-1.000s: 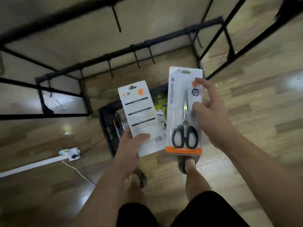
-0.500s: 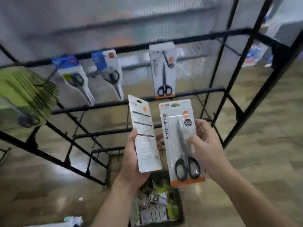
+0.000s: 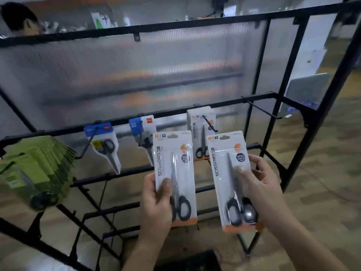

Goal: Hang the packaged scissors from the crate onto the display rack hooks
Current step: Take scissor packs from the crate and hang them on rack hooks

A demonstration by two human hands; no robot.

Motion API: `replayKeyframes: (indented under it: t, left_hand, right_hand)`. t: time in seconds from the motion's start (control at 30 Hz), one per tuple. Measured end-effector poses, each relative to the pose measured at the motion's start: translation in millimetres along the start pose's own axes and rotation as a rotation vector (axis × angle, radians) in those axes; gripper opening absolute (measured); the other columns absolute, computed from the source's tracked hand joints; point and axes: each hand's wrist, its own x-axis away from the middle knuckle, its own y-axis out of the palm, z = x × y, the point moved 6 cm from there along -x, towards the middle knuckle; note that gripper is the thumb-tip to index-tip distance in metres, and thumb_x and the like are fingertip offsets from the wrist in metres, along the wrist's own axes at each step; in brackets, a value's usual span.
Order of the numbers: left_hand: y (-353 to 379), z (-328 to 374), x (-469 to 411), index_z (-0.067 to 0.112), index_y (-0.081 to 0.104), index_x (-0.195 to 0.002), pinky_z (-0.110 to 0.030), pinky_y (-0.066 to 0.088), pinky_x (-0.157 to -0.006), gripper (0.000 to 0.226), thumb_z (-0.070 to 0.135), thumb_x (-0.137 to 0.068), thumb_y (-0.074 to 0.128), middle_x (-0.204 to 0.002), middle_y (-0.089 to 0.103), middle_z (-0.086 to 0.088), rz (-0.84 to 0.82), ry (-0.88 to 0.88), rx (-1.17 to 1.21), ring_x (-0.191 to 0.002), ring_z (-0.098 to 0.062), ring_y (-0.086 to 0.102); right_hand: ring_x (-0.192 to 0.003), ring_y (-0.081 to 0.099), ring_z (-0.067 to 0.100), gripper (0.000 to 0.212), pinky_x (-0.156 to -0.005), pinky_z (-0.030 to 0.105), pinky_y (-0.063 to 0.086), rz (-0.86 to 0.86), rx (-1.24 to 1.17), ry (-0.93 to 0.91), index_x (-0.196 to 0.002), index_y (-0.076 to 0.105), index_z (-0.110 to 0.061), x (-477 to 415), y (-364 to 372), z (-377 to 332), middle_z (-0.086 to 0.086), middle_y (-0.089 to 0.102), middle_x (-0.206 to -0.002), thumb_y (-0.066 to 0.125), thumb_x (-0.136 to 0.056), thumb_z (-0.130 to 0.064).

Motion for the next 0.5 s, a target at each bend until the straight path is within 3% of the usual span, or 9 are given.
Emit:
replayKeyframes:
  t: [0.1,0.23,0.33,0.43,0.5]
  left_hand:
    - [-4,-2,-10,0.017,0.061,-0.105,-0.022,0.056,-0.063,0.006,0.016,-0.102,0.056,-0.086,0.073,0.007,-0.007,-0.06,0.034,-0.076,-0.008,0.068]
    - [6,-7,-22,0.014,0.062,-0.101,-0.027,0.057,-0.059,0.006,0.019,-0.099,0.059,-0.079,0.071,0.003,0.016,-0.068,0.0,-0.067,-0.012,0.066]
    - [20,-10,-29,0.019,0.064,-0.095,-0.03,0.055,-0.061,0.01,0.029,-0.094,0.062,-0.072,0.062,0.004,0.057,-0.072,0.0,-0.066,-0.013,0.059]
    - [41,-13,-33,0.029,0.068,-0.089,-0.037,0.06,-0.07,0.005,0.03,-0.093,0.064,-0.082,0.069,-0.006,0.057,-0.097,0.001,-0.075,-0.022,0.066]
    - [54,-17,-34,0.032,0.068,-0.088,-0.034,0.061,-0.07,0.005,0.03,-0.092,0.064,-0.088,0.073,-0.006,0.073,-0.106,-0.015,-0.081,-0.02,0.071]
  right_hand:
    - [-0.086,0.074,0.013,0.015,-0.073,0.039,0.059,0.003,0.055,-0.003,-0.109,0.063,-0.038,-12,9,6,-0.006,0.078,-0.095,0.066,-0.099,-0.028]
    - [-0.085,0.073,0.007,0.016,-0.063,0.021,0.056,-0.009,0.057,-0.038,-0.113,0.062,-0.028,-42,16,13,-0.008,0.077,-0.094,0.066,-0.098,-0.025]
    - [-0.086,0.073,0.006,0.015,-0.064,0.022,0.058,-0.053,0.036,-0.051,-0.113,0.061,-0.024,-63,22,20,-0.007,0.075,-0.096,0.065,-0.098,-0.025]
    - [-0.086,0.074,0.008,0.016,-0.063,0.023,0.06,-0.154,0.0,-0.01,-0.112,0.06,-0.023,-78,25,36,0.0,0.074,-0.098,0.064,-0.098,-0.028]
    - [-0.083,0.072,0.006,0.017,-0.062,0.021,0.058,-0.201,0.019,0.013,-0.108,0.06,-0.02,-89,25,45,0.002,0.071,-0.097,0.064,-0.098,-0.032]
